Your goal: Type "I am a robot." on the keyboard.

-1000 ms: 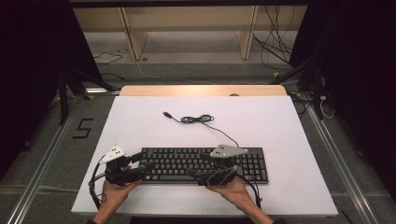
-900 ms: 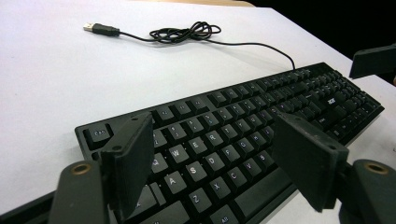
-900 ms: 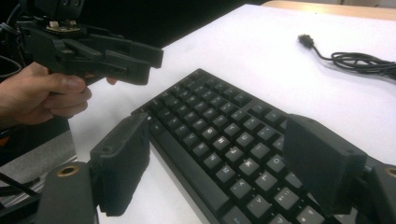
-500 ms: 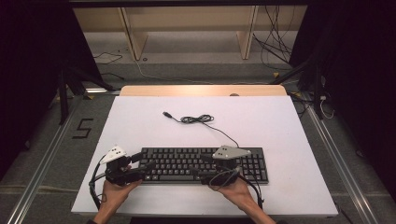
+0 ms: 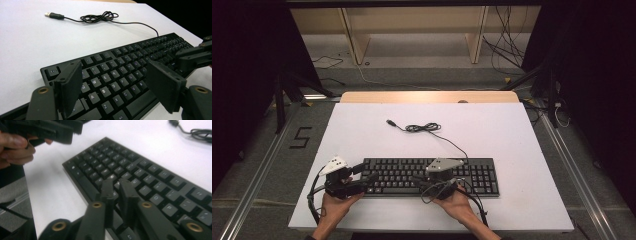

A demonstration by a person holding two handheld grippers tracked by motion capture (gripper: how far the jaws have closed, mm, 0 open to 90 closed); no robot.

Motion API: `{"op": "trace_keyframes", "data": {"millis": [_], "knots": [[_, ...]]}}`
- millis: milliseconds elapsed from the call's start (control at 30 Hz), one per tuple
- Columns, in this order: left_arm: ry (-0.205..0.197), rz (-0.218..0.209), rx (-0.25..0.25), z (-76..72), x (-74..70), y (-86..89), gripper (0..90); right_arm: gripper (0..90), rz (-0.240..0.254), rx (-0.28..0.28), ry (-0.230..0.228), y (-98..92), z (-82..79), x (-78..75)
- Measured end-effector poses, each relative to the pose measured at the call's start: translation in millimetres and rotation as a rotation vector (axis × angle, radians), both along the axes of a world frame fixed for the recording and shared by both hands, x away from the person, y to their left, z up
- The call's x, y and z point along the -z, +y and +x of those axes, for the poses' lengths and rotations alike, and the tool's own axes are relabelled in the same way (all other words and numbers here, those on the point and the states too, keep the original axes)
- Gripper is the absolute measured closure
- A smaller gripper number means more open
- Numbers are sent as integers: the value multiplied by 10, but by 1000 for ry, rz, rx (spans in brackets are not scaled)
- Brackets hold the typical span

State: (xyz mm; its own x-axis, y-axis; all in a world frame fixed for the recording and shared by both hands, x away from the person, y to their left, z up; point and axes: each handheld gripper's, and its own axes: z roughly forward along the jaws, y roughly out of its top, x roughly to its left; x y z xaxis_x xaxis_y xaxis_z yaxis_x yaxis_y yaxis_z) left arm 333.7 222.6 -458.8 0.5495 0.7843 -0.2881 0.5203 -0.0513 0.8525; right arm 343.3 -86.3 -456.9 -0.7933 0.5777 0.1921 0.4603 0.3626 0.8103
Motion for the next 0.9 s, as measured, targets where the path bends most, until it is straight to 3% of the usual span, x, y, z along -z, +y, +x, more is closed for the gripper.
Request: {"op": "trace_keyframes", "data": {"millis": [100, 467, 700, 900], "knots": [[0, 0, 0, -1, -1, 1, 291, 900, -29, -7, 11, 42, 3, 47], [1, -1, -4, 2, 1, 4, 291, 900, -132, -18, 44, 117, 14, 190], [1, -1, -4, 2, 3, -2, 291, 900, -173, -19, 43, 148, 12, 248], [1, 0, -5, 3, 5, -2, 291, 900, -171, -9, 41, 158, 2, 250]]}}
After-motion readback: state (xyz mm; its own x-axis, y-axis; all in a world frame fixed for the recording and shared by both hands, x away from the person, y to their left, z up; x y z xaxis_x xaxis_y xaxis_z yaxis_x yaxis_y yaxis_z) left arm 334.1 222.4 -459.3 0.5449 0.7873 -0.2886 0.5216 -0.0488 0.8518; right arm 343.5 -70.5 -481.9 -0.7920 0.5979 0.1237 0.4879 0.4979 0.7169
